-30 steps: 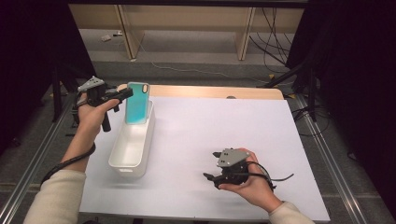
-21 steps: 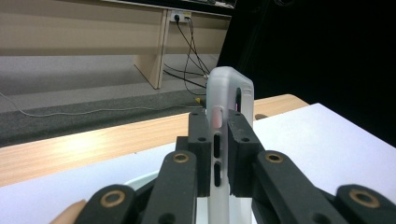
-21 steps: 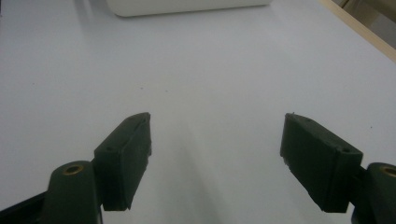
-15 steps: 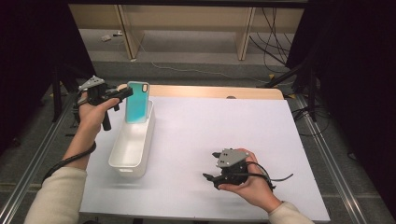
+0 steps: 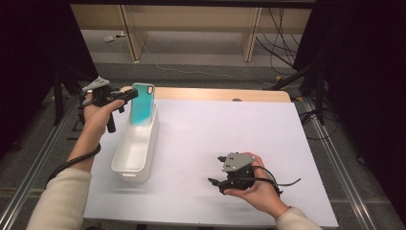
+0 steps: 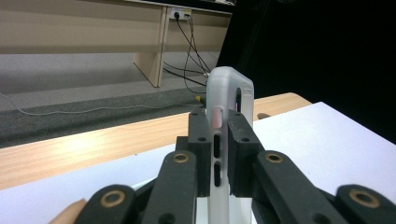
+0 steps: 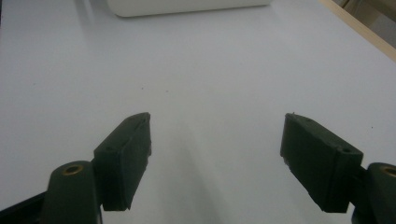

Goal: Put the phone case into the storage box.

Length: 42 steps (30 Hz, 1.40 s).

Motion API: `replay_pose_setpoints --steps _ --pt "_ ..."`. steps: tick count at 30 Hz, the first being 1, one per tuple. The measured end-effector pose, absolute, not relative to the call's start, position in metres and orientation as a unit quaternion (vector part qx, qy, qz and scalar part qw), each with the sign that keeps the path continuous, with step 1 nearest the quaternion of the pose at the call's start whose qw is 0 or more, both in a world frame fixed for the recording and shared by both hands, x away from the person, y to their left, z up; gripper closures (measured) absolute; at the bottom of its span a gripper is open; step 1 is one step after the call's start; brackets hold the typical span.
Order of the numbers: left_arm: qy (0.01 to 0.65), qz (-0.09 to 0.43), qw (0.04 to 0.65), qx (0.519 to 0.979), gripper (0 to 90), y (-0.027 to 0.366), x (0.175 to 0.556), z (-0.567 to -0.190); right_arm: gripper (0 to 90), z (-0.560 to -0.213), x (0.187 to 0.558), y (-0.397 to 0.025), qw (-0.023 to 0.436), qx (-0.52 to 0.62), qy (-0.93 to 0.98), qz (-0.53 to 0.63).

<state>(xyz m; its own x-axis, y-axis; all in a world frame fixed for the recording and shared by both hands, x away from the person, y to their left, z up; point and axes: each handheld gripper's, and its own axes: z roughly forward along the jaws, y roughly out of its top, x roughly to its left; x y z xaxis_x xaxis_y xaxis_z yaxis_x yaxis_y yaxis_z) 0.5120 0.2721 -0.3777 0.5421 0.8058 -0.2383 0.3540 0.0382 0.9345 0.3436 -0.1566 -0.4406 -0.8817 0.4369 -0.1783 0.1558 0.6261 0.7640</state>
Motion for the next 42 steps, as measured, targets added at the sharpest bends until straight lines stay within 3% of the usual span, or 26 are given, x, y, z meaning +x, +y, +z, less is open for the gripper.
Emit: replay_pose_setpoints --steps 42 --pt "0.451 0.194 0.553 0.674 81.7 0.272 0.528 -0.392 26.0 -0.441 0.345 -0.157 0.177 0.165 0.885 0.397"
